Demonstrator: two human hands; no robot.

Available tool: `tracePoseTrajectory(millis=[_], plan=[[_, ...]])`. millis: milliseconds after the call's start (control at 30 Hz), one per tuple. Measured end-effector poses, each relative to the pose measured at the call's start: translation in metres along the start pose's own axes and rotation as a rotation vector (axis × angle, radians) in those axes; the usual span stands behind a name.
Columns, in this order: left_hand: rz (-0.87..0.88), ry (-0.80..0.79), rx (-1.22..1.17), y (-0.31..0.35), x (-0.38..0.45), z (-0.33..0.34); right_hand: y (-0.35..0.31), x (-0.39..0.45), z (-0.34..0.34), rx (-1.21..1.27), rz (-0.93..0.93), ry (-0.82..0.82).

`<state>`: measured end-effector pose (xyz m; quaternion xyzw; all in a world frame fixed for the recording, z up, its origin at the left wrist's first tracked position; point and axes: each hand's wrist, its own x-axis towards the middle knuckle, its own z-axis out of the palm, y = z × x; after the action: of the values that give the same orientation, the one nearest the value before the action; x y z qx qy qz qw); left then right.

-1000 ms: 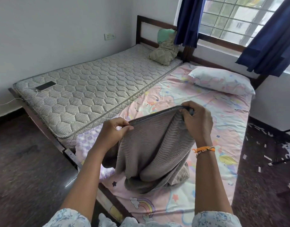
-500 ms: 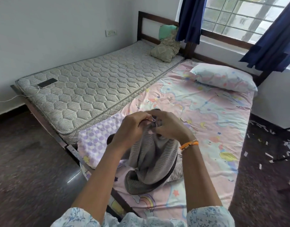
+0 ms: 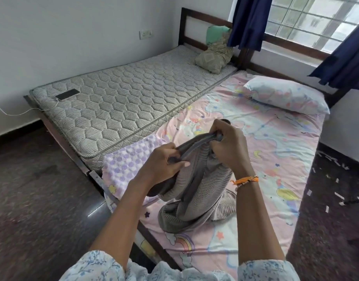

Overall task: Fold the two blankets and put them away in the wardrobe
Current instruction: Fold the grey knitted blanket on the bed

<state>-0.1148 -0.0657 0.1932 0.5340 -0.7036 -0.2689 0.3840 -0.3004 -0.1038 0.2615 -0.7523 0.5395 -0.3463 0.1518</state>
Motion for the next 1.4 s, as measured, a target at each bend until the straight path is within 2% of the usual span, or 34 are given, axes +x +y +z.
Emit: tracePoseTrajectory(millis=[100, 233, 467, 633, 733, 833, 933, 1000, 1200, 1333, 1400], plan=[[-0.079, -0.01, -0.004, -0.011, -0.004, -0.008, 0.004, 0.001, -0.006, 0.022, 0.048, 0.043], [-0.083, -0.019, 0.021, -0.013, -0.007, -0.019, 0.006, 0.0, -0.008, 0.021, 0.073, 0.049], [-0.006, 0.218, 0.087, -0.003, -0.005, -0.032, 0.018, 0.005, -0.006, 0.059, 0.207, 0.08], [0.018, 0.253, 0.033, 0.006, -0.005, -0.026, 0.02, 0.004, -0.005, 0.011, 0.301, 0.063], [0.028, 0.248, 0.09, 0.01, -0.002, -0.024, 0.015, 0.002, -0.007, 0.047, 0.258, -0.063], [0.066, 0.184, 0.124, 0.016, 0.001, -0.013, -0.01, 0.0, -0.003, 0.167, 0.092, -0.308], [0.103, 0.116, 0.08, 0.024, 0.003, -0.004, -0.028, -0.001, 0.014, 0.027, -0.009, -0.508], [0.095, 0.086, 0.032, 0.027, 0.004, -0.005, -0.027, -0.001, 0.023, -0.065, 0.009, -0.455], [0.015, 0.117, -0.061, 0.024, 0.004, -0.013, -0.022, -0.001, 0.029, -0.075, 0.031, -0.141], [-0.112, -0.071, 0.103, -0.001, -0.002, -0.01, -0.017, 0.005, 0.019, -0.029, 0.044, 0.018], [-0.125, -0.075, 0.127, -0.01, -0.011, -0.003, -0.011, 0.009, 0.013, -0.007, 0.027, 0.03]])
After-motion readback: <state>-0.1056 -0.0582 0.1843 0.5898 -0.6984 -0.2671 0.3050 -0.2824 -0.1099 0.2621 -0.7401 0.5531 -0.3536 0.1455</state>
